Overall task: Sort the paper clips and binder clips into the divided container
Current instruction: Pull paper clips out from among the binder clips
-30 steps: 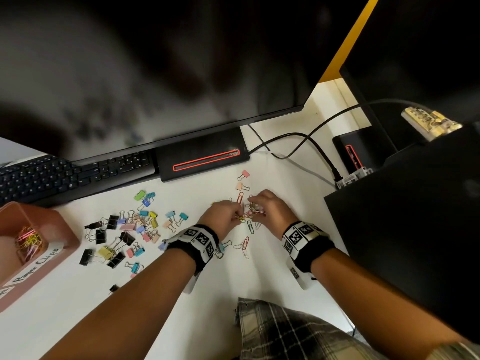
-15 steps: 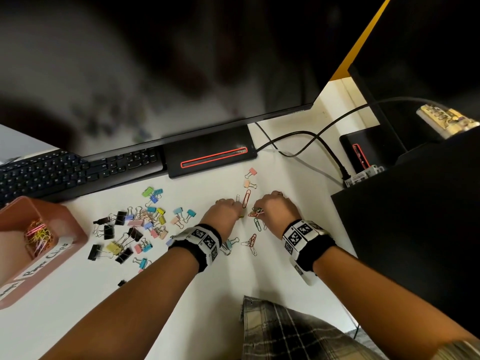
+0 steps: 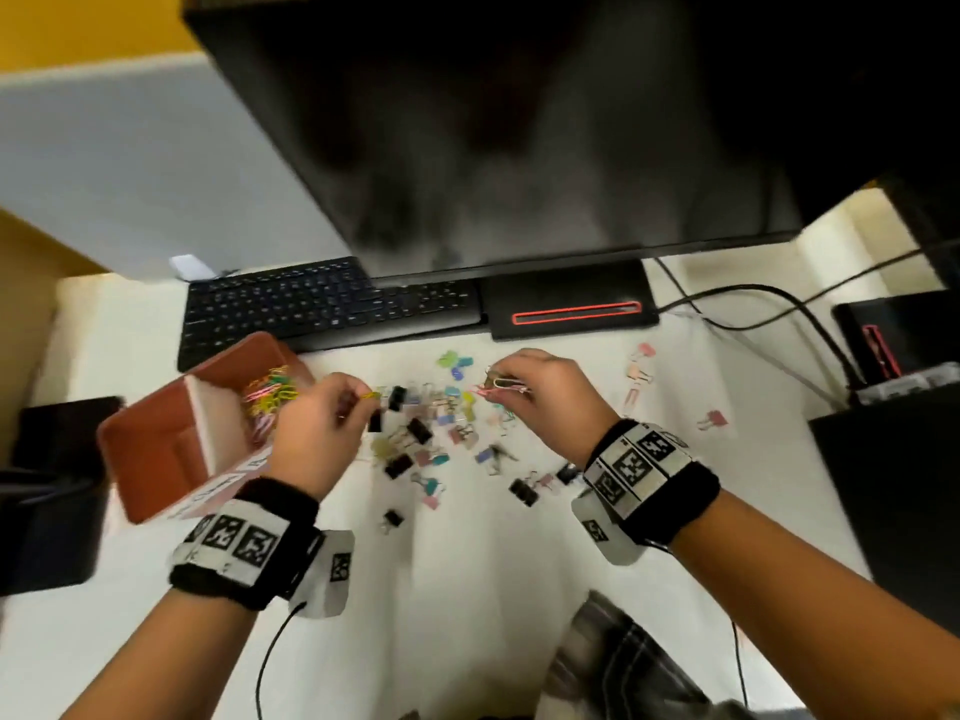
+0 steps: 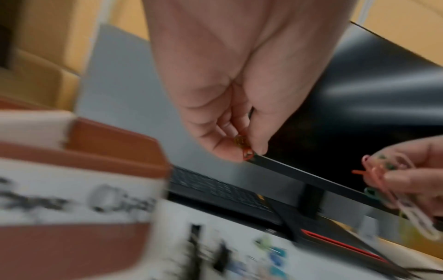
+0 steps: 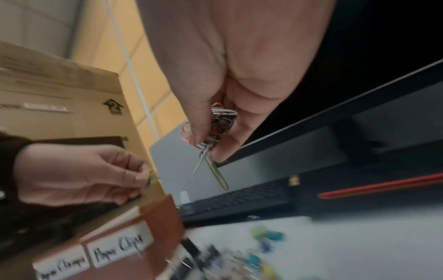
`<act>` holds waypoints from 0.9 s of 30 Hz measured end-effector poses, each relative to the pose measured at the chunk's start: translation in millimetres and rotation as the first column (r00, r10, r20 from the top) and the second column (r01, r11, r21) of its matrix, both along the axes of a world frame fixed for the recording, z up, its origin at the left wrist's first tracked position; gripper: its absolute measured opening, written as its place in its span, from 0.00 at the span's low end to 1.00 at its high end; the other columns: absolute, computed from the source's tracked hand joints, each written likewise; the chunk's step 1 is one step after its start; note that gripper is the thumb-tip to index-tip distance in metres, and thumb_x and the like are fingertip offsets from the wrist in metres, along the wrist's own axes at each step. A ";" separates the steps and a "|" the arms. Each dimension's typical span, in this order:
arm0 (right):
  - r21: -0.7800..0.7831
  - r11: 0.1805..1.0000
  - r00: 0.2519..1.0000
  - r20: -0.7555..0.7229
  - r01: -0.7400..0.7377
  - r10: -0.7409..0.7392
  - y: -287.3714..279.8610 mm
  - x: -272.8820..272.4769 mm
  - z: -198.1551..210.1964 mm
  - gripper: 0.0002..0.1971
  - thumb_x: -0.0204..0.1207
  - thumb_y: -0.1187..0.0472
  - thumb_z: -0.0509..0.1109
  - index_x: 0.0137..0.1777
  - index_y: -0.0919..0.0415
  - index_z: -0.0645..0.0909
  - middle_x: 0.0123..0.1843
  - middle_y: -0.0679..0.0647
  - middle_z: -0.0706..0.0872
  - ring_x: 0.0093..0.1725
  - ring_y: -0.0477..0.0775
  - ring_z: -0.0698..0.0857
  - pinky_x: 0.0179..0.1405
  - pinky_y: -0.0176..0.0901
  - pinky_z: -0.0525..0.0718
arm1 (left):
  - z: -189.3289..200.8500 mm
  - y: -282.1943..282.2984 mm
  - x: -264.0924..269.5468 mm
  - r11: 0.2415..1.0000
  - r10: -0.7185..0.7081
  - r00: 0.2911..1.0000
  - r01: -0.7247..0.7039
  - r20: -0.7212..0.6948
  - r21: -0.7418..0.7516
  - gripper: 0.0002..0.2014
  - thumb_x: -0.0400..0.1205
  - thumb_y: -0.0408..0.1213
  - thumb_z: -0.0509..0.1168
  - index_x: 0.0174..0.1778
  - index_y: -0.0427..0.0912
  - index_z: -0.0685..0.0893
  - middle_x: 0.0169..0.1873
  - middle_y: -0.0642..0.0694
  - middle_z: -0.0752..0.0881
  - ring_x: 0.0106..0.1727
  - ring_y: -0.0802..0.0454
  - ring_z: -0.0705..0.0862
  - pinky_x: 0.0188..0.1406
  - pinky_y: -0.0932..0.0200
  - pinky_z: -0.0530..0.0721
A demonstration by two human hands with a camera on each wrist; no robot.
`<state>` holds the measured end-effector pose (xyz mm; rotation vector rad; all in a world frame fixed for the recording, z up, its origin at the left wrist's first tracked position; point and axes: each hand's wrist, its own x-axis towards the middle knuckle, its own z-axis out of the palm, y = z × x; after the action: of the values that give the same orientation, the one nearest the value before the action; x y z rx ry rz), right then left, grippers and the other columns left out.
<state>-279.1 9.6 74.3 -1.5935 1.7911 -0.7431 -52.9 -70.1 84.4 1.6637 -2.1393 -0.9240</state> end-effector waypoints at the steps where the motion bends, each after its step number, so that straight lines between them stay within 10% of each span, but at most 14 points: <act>1: -0.029 0.999 0.999 0.024 -0.030 0.031 -17.5 24.1 5.9 0.09 0.74 0.59 0.72 0.51 0.62 0.85 0.49 0.58 0.88 0.49 0.54 0.85 0.51 0.33 0.74 | 4.6 -8.7 25.8 0.998 0.057 0.998 -0.057 0.027 0.003 0.02 0.77 0.33 0.69 0.41 0.40 0.81 0.35 0.44 0.86 0.38 0.45 0.84 0.42 0.58 0.76; 8: 0.006 0.995 0.990 0.099 -0.104 0.103 -122.7 166.1 4.7 0.09 0.73 0.58 0.72 0.52 0.58 0.84 0.51 0.57 0.88 0.52 0.55 0.84 0.55 0.42 0.78 | -10.1 -63.2 101.7 0.965 0.227 0.959 -0.245 0.170 0.089 0.05 0.77 0.37 0.70 0.46 0.41 0.85 0.40 0.48 0.86 0.35 0.56 0.81 0.38 0.69 0.76; 14: 0.201 0.968 0.978 0.175 -0.151 0.117 -141.1 207.6 -11.5 0.24 0.74 0.62 0.72 0.69 0.58 0.74 0.63 0.60 0.84 0.59 0.57 0.85 0.65 0.52 0.82 | -16.4 -75.2 126.6 0.948 0.265 0.964 -0.260 0.000 0.183 0.17 0.78 0.28 0.66 0.63 0.36 0.80 0.60 0.41 0.85 0.60 0.47 0.83 0.68 0.53 0.77; 21: 0.083 0.992 0.989 0.119 -0.094 0.083 -71.7 135.6 -4.1 0.08 0.77 0.57 0.68 0.53 0.54 0.83 0.52 0.48 0.86 0.44 0.47 0.84 0.46 0.36 0.82 | 1.0 -42.9 87.7 0.998 0.019 0.990 -0.011 -0.138 0.063 0.10 0.79 0.30 0.66 0.55 0.44 0.83 0.44 0.54 0.85 0.45 0.59 0.83 0.49 0.75 0.77; 27: 0.183 0.969 0.984 -0.099 0.163 -0.147 45.2 6.9 -36.1 0.11 0.70 0.62 0.75 0.51 0.53 0.84 0.44 0.49 0.81 0.34 0.51 0.79 0.43 0.41 0.80 | -16.8 16.1 -14.2 0.939 -0.271 0.943 0.303 -0.191 0.161 0.10 0.77 0.36 0.69 0.54 0.45 0.83 0.39 0.53 0.83 0.38 0.55 0.82 0.43 0.58 0.83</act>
<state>-272.3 54.8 38.2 -1.3901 2.0022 -0.5607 -67.1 -54.0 67.6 1.3114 -2.2759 -1.3381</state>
